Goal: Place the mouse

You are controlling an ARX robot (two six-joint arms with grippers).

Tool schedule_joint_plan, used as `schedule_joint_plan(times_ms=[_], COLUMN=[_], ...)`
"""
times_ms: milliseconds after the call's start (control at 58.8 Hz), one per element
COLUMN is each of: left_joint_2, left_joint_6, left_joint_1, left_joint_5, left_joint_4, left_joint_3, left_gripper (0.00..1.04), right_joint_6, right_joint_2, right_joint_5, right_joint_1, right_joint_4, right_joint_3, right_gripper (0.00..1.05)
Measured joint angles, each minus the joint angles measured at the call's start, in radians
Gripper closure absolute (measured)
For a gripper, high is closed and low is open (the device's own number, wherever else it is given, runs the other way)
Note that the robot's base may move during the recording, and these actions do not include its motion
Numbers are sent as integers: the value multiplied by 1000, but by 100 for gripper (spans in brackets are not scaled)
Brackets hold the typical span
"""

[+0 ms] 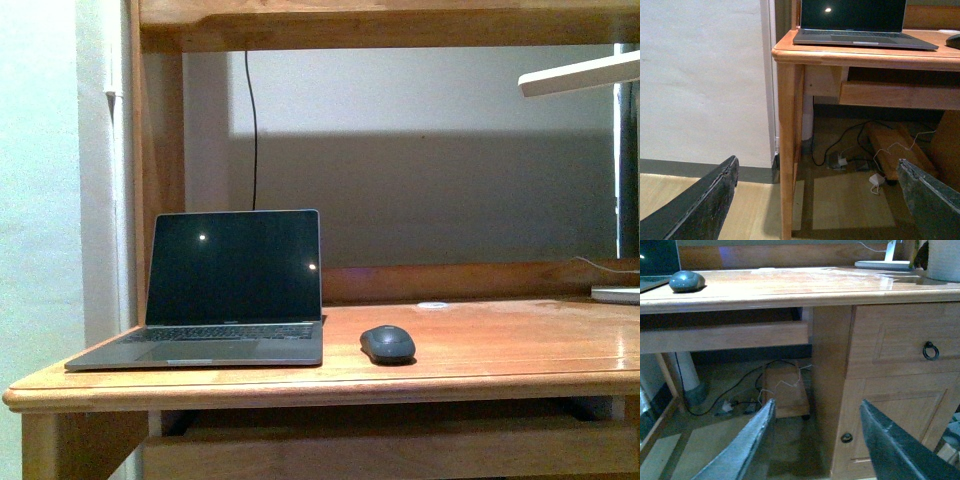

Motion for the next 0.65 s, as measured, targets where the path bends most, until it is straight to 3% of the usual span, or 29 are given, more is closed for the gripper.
schedule_joint_plan(times_ms=[204,646], left_joint_2=[0,0], left_joint_6=[0,0], left_joint_1=[0,0], left_joint_5=[0,0], left_joint_4=[0,0], left_joint_3=[0,0], left_gripper=[8,8], right_joint_6=[0,0], right_joint_2=[0,0], right_joint_5=[0,0], right_joint_1=[0,0], right_joint_4=[0,0], right_joint_3=[0,0], right_gripper=[6,7])
